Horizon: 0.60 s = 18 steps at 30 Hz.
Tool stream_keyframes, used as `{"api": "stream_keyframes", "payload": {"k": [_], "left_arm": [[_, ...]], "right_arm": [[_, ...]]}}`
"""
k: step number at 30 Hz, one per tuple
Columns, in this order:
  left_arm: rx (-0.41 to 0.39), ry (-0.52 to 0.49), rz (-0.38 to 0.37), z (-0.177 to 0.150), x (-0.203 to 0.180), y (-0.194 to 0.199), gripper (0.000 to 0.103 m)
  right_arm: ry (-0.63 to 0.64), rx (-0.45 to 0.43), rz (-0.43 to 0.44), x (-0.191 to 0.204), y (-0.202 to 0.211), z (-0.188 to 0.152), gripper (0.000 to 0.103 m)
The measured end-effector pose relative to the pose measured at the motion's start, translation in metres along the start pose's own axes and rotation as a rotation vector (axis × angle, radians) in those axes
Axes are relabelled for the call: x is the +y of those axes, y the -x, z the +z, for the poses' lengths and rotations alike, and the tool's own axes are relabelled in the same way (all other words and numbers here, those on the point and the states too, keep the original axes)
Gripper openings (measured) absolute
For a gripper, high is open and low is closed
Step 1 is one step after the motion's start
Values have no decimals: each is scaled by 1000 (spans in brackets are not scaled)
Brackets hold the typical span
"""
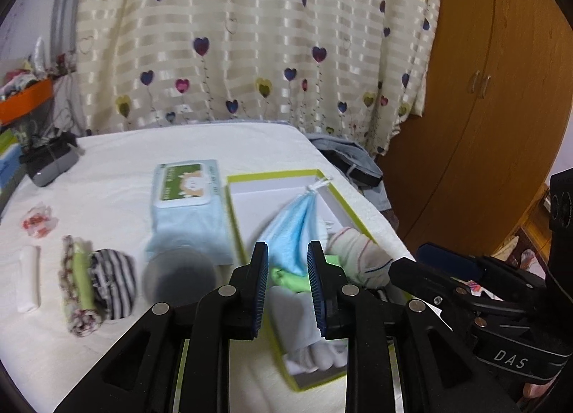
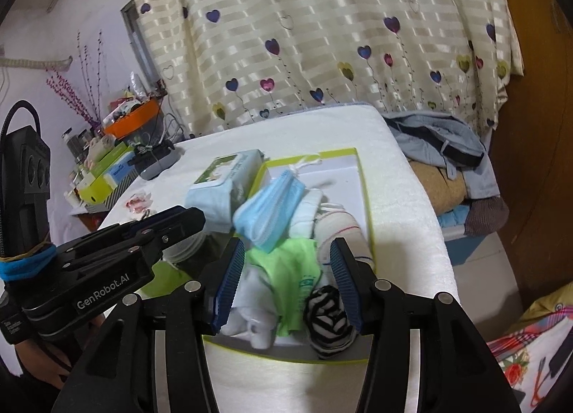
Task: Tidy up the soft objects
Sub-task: 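Withdraw both open grippers from the box back over the table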
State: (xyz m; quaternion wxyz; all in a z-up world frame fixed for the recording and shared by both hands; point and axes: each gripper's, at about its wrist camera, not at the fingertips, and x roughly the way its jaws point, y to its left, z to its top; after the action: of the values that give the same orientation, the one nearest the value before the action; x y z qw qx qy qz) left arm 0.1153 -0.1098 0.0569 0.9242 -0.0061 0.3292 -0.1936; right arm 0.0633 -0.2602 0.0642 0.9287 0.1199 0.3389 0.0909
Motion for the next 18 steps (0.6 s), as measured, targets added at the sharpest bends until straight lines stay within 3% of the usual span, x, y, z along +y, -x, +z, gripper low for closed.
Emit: {"api": "stream_keyframes", "payload": {"k": [18], "left_arm": [[-46,121,114,-33,69,54,21]], "right_arm": [[166,7,58,79,-2,-11,51]]}}
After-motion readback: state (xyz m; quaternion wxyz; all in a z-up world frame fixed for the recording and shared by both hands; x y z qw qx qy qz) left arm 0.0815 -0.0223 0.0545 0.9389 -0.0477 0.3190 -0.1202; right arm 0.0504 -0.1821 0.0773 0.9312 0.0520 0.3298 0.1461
